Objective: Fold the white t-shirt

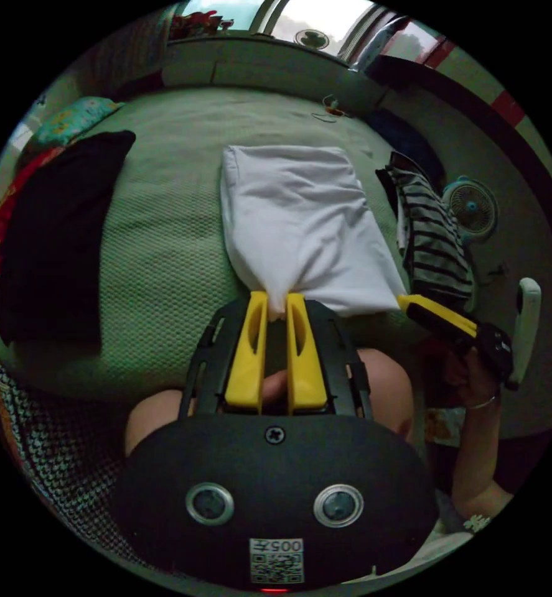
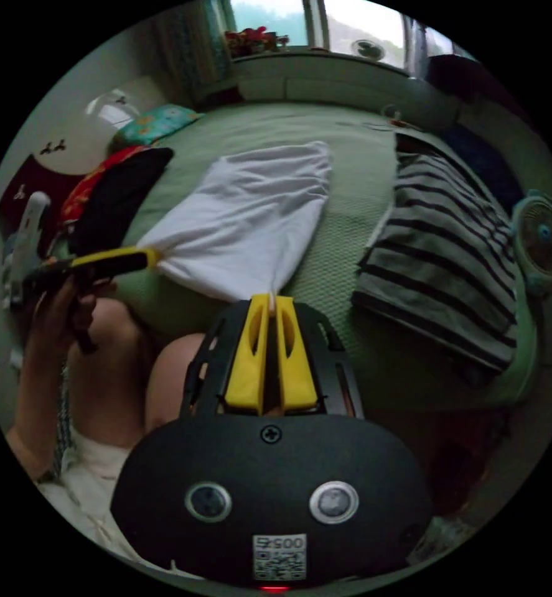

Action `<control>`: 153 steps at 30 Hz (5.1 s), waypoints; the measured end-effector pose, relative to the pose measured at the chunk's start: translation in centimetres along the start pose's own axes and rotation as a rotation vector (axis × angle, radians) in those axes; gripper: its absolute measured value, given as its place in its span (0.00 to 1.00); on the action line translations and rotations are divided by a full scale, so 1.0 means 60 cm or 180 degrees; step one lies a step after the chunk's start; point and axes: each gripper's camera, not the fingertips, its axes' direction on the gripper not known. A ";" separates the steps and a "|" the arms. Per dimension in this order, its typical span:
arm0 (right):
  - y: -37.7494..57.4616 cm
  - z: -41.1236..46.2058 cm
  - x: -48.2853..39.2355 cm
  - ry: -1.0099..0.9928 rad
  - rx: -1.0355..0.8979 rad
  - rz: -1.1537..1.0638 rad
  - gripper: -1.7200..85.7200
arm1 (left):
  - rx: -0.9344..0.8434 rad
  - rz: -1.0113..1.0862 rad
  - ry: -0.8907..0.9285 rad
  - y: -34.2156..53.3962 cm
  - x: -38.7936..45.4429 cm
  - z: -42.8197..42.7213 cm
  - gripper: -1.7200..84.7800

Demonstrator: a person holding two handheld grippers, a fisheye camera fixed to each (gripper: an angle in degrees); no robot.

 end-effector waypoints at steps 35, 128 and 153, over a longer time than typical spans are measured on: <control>-0.424 0.192 0.096 -0.0563 0.0023 0.0711 0.04 | -0.0015 -0.0690 0.0119 0.009 -0.241 -0.081 0.12; -0.821 0.420 -0.976 -0.0327 0.0075 -0.0744 0.01 | 0.0389 -0.1253 -0.0882 -0.234 -1.021 -0.662 0.02; -0.441 0.222 -0.983 -0.0334 -0.0404 -0.1921 0.00 | -0.0086 -0.1059 -0.1262 -0.005 -0.745 -0.671 0.02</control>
